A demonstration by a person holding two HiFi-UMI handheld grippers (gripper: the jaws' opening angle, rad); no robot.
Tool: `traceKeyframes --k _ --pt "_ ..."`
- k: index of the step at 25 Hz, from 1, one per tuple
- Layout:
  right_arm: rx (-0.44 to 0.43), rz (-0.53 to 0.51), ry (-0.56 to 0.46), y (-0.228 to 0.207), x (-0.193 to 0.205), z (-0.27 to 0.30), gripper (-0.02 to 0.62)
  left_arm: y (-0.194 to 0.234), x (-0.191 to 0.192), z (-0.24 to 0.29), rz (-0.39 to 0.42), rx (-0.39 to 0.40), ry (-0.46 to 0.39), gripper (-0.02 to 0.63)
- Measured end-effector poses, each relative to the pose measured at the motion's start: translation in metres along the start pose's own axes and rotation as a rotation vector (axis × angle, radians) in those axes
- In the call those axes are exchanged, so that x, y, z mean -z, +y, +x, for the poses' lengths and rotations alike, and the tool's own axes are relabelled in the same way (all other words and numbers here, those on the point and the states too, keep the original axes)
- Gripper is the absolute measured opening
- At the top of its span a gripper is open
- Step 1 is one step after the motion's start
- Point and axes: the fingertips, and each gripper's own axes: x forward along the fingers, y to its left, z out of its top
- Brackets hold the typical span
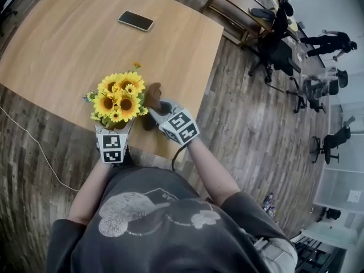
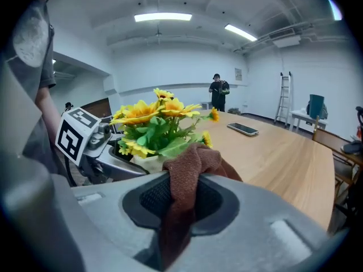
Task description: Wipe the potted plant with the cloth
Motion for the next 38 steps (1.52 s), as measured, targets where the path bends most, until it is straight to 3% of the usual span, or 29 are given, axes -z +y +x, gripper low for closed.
traceKeyframes --k 3,11,29,33,38 --pt "0.0 -0.022 0.02 -0.012 -0.007 0.018 0.06 -0.004 -0.001 0.001 0.017 0.04 0.005 0.468" --pt "-0.063 -0.098 0.074 -0.016 -0.021 0.059 0.058 -0.001 -0.002 -0.003 0.044 0.123 -0.001 0.466" --pt "-0.02 0.028 0.01 0.021 -0.011 0.035 0.057 0.003 -0.004 -0.001 0.102 0.27 -0.003 0.466" --pt "-0.056 0.023 0.01 0.042 -0.007 0.029 0.058 0.003 -0.003 -0.002 0.082 0.286 -0.011 0.466" --pt "-0.132 -0.013 0.032 0.064 0.002 0.025 0.057 0.004 -0.005 0.0 0.115 0.308 -0.006 0.465"
